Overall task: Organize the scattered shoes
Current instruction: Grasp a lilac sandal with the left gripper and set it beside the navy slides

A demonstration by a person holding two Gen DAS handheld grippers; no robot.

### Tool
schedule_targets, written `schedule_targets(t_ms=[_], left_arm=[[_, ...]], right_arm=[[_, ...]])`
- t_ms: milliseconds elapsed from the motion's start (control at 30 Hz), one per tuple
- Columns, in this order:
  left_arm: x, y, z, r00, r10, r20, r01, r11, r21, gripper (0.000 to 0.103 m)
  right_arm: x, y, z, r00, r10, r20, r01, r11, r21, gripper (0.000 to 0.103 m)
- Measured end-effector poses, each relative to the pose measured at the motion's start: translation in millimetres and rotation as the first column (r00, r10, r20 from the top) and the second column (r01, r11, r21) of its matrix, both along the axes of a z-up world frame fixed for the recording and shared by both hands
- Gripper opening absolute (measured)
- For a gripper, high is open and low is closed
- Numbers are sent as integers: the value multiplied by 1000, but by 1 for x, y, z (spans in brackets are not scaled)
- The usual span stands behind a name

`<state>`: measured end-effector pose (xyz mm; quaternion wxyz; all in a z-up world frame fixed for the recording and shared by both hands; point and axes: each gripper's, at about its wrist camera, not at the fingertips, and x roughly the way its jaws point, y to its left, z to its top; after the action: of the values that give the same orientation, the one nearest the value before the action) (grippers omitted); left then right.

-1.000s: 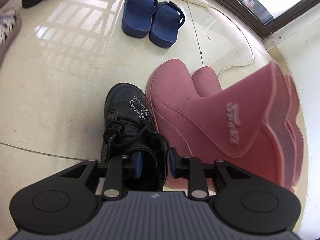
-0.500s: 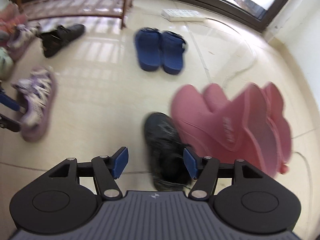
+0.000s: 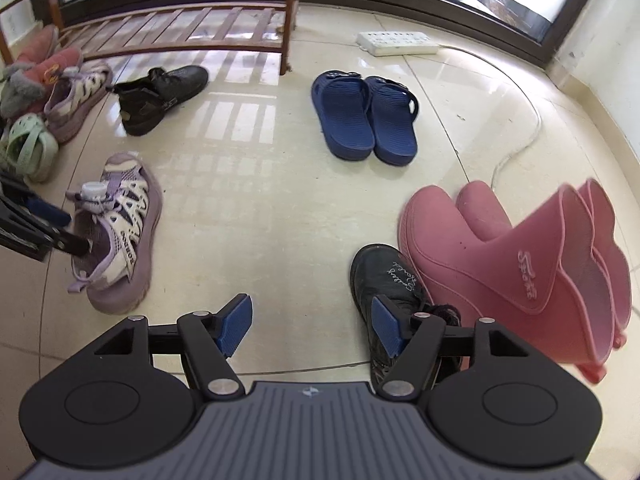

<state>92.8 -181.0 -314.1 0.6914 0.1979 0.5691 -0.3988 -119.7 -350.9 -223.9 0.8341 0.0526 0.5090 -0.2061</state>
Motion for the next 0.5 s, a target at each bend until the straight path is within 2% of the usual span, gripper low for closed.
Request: schedule_targets(t_ms=[67, 167, 300, 367, 433, 500], left_arm=[[6, -5, -9, 1000, 26, 10, -26, 999, 45, 54], [16, -11, -19, 998, 59, -4, -59, 997, 56, 51], [22, -13, -18, 996, 86, -25, -86, 996, 8, 37], [22, -11, -14, 996, 90, -21, -91, 995, -43, 14], [24, -11, -13, 995, 95, -35, -97, 993, -67, 9], [29, -11, -13, 988, 140, -59, -144, 986, -84, 6]], right_arm=[[-2, 0, -2, 1000, -9, 3, 9, 1000, 5, 72], [-5, 0, -3, 1000, -19, 9, 19, 1000, 4, 73], [-11, -4, -7, 998, -54, 18, 54, 998, 29, 73], [-13, -6, -11, 998, -63, 15, 63, 997, 34, 73], [-15, -7, -12, 997, -71, 16, 71, 997, 38, 73], [-17, -10, -15, 996, -82, 20, 81, 996, 45, 73]])
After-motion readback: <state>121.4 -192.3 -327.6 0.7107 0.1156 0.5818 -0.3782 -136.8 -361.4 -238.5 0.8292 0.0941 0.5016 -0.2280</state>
